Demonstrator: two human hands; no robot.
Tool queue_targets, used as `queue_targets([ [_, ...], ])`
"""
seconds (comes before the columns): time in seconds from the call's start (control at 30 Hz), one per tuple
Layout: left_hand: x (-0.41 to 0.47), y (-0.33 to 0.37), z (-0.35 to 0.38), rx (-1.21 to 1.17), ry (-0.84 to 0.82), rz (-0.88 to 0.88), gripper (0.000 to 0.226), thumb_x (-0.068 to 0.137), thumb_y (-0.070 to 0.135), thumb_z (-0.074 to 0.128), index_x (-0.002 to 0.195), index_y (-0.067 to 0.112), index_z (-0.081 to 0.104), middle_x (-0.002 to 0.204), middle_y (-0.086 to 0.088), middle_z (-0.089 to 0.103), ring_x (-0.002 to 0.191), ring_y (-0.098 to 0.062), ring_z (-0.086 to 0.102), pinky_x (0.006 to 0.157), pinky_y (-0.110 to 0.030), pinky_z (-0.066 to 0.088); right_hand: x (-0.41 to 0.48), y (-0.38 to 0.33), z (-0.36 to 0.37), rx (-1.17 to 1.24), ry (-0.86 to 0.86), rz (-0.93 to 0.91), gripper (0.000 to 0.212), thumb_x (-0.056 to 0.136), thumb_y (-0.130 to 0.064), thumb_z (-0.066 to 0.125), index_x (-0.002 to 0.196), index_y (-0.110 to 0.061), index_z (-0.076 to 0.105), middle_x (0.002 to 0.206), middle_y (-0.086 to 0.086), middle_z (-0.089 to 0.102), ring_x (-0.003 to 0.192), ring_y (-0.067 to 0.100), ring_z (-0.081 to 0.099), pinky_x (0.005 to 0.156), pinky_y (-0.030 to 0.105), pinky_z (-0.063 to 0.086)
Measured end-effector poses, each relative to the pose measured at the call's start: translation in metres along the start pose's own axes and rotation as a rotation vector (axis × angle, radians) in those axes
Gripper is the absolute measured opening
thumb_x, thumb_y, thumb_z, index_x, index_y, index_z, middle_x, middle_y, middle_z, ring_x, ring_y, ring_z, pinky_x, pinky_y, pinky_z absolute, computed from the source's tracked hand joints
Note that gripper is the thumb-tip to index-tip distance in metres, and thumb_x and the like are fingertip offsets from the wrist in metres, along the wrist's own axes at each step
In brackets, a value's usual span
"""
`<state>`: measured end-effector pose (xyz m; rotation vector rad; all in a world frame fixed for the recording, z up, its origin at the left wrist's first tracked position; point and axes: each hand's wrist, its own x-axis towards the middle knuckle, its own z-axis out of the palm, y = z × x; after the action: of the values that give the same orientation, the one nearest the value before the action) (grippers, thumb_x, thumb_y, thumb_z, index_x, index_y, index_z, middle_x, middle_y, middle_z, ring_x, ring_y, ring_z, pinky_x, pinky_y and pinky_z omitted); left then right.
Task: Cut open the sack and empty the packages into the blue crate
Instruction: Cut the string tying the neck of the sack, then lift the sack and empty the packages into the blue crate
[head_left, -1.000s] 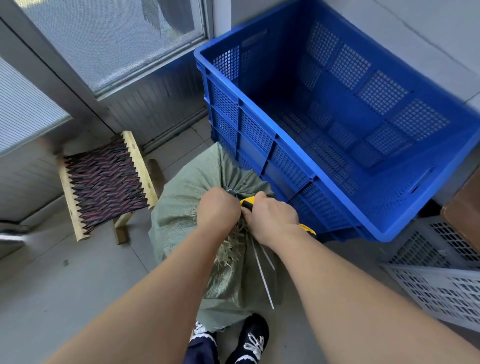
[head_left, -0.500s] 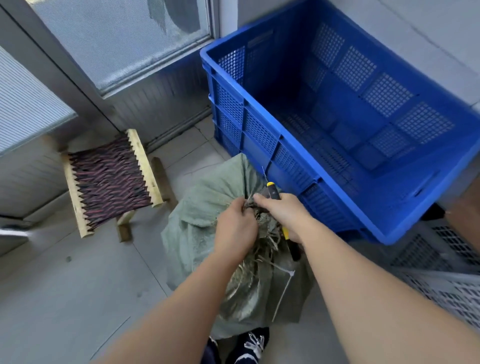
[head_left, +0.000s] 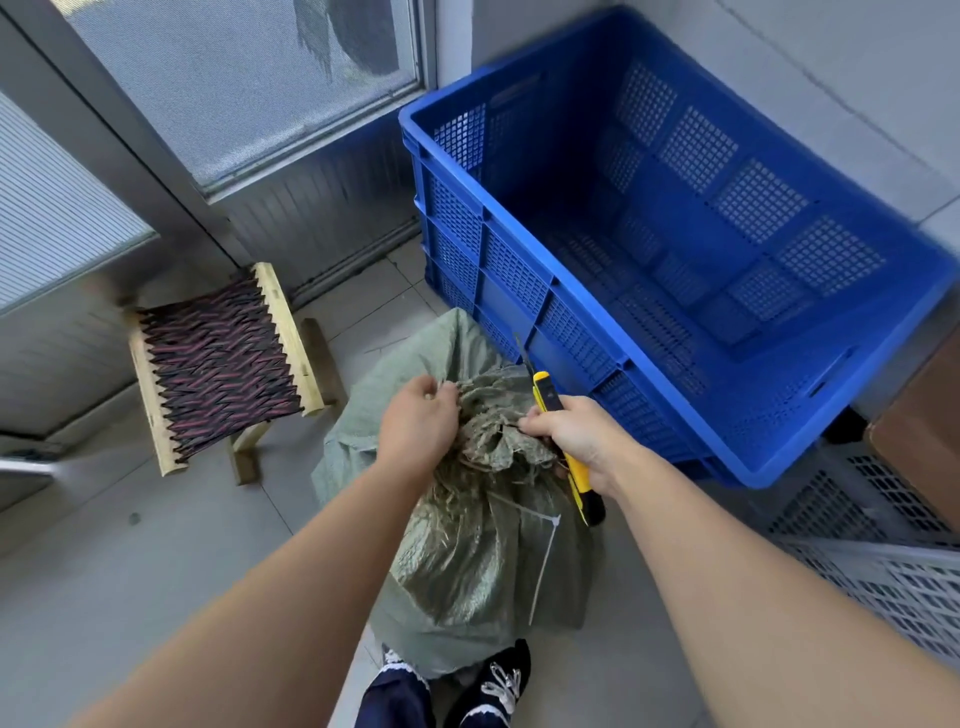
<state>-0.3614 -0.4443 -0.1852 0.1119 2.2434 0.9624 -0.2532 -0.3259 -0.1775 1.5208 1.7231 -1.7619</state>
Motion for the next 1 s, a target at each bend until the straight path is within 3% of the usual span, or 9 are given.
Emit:
queue_targets([
  [0.1,0.002,0.001,-0.009,0.03,0.052,-0.013,0.023,0.097,0.027,0.043,0.09,0.013,0.059,0.065,0.003,0.053,0.057,-0.015,0.048,0.05,-0.025,0.032,-0.002,0.0,-0.004,0.059,0.057,-0.025,0.013,0.085,-0.018,0.067,0.077,-0.019,0.056,0.081,-0.001,0.053,0.079,0.02,0.049,0.073,0.035,0.038],
  [0.2,0.009,-0.004,-0.019,-0.043,0.115,-0.035,0.025,0.097,0.025,0.045,0.081,0.017,0.063,0.066,-0.002,0.055,0.06,-0.021,0.047,0.051,-0.026,0.032,-0.005,0.0,-0.006,0.079,0.09,-0.035,0.012,0.093,-0.017,0.056,0.081,-0.019,0.055,0.076,0.004,0.048,0.07,0.022,0.048,0.056,0.033,0.037],
  [0.37,0.019,-0.009,-0.046,0.005,0.352,-0.096,0.031,0.098,0.036,0.042,0.077,0.028,0.062,0.073,0.006,0.061,0.084,-0.024,0.056,0.095,-0.043,0.036,-0.009,-0.001,-0.009,0.143,0.193,0.009,0.018,0.096,-0.012,0.041,0.083,-0.02,0.05,0.073,0.003,0.045,0.064,0.021,0.053,0.048,0.028,0.033],
  [0.47,0.025,-0.013,-0.067,0.025,0.515,-0.111,0.033,0.099,0.035,0.034,0.097,0.028,0.066,0.1,0.0,0.067,0.098,-0.027,0.058,0.101,-0.045,0.031,-0.012,-0.006,-0.009,0.172,0.24,0.014,0.017,0.096,-0.012,0.043,0.081,-0.019,0.049,0.071,0.002,0.043,0.061,0.02,0.047,0.049,0.028,0.033],
  [0.53,0.025,-0.017,-0.082,0.05,0.557,-0.108,0.033,0.1,0.031,0.032,0.098,0.026,0.064,0.099,0.001,0.062,0.097,-0.025,0.055,0.103,-0.045,0.027,-0.014,-0.008,-0.009,0.181,0.273,0.019,0.017,0.096,-0.012,0.044,0.08,-0.018,0.049,0.072,0.003,0.045,0.061,0.019,0.046,0.048,0.029,0.034],
  [0.67,0.03,-0.037,-0.092,0.257,0.353,-0.203,0.03,0.094,0.034,0.038,0.092,0.022,0.065,0.098,-0.003,0.064,0.103,-0.032,0.059,0.102,-0.046,0.028,-0.018,-0.008,-0.007,0.207,0.29,0.018,0.017,0.096,-0.012,0.047,0.08,-0.017,0.05,0.071,0.004,0.044,0.057,0.017,0.042,0.047,0.03,0.034],
  [0.73,0.031,-0.047,-0.087,0.292,0.201,-0.203,0.029,0.086,0.033,0.046,0.091,0.021,0.071,0.101,-0.009,0.072,0.096,-0.033,0.064,0.095,-0.043,0.045,-0.018,-0.008,-0.004,0.217,0.281,0.014,0.014,0.096,-0.014,0.048,0.083,-0.016,0.051,0.069,0.004,0.045,0.056,0.017,0.041,0.048,0.03,0.034],
  [0.87,0.024,-0.044,-0.082,0.338,0.05,-0.236,0.035,0.088,0.027,0.052,0.121,0.02,0.065,0.122,-0.007,0.064,0.098,-0.028,0.058,0.068,-0.028,0.05,-0.017,-0.008,-0.002,0.232,0.249,0.018,0.009,0.091,-0.019,0.057,0.083,-0.017,0.054,0.071,0.005,0.049,0.061,0.02,0.044,0.056,0.034,0.036],
  [1.0,0.011,-0.015,-0.072,0.54,0.074,-0.02,0.056,0.09,0.063,0.032,0.131,0.032,0.054,0.137,-0.003,0.054,0.124,-0.03,0.049,0.107,-0.056,0.031,-0.015,-0.004,-0.001,0.235,0.22,0.051,0.015,0.092,-0.016,0.058,0.08,-0.017,0.05,0.068,0.005,0.045,0.055,0.018,0.041,0.048,0.029,0.035],
])
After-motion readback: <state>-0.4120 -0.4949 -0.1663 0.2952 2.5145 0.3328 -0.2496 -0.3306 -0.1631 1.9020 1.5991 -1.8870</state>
